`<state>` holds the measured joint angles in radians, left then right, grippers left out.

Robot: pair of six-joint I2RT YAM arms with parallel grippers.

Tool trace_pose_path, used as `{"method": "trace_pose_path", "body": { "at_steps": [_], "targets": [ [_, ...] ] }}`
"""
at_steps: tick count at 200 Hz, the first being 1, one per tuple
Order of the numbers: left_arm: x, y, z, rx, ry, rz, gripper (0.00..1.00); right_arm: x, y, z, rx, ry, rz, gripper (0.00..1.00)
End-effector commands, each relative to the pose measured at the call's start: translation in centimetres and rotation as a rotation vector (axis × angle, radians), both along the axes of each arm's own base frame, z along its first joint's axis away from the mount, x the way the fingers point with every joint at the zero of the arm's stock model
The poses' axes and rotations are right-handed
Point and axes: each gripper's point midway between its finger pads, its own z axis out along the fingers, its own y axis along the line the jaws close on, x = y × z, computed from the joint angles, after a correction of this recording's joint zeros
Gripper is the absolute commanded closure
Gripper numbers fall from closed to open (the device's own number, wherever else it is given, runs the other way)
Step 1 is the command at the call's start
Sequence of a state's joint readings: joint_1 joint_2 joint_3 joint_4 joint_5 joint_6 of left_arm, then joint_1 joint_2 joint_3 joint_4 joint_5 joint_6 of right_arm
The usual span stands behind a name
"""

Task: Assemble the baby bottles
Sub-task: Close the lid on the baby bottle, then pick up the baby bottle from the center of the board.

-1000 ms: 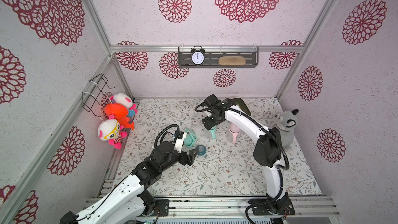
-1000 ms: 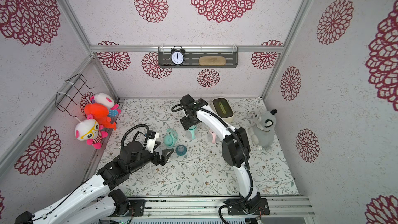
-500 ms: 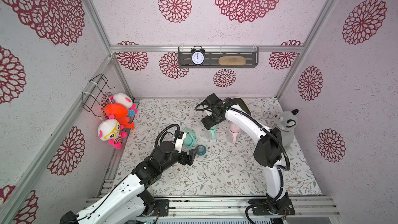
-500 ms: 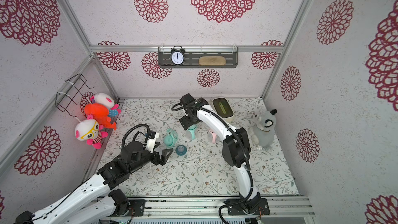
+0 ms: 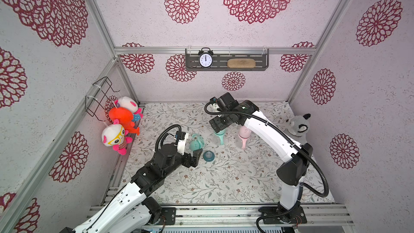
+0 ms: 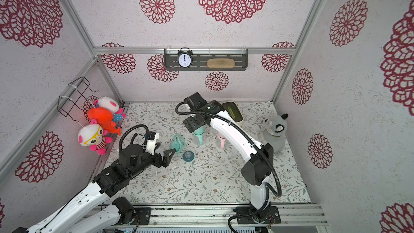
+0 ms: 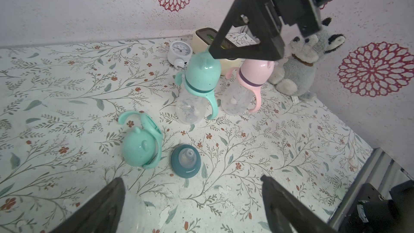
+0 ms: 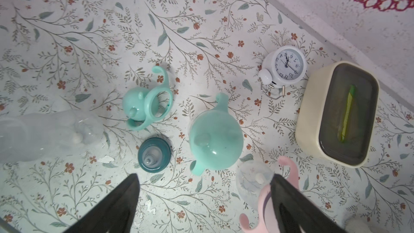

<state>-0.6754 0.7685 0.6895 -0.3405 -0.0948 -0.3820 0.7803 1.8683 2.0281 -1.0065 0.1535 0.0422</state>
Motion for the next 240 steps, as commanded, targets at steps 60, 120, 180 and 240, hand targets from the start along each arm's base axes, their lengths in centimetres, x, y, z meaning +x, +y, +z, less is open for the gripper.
{"method": "trace_pose_path", "body": {
  "at_steps": [60,120,180,240],
  "targets": [
    [0.7,6.9,1.9,-0.025,0.029,0.303,0.02,-7.1,3.8,0.1,0.128,-0.090,0.168,0.08],
    [0.6,12.5,1.1,-0.036,0.106,0.533,0.02,-11.6,8.3,-3.0,0.291,-0.101,0.329,0.09],
    [1.5,15.5,-1.7,-0.108,0.233,0.661,0.02,-13.0,13.1,-5.9,0.402,-0.140,0.438,0.09],
    [2.4,17.0,-2.2,-0.220,0.274,0.671,0.02,-12.5,16.5,-8.8,0.423,-0.137,0.466,0.09]
  ]
}}
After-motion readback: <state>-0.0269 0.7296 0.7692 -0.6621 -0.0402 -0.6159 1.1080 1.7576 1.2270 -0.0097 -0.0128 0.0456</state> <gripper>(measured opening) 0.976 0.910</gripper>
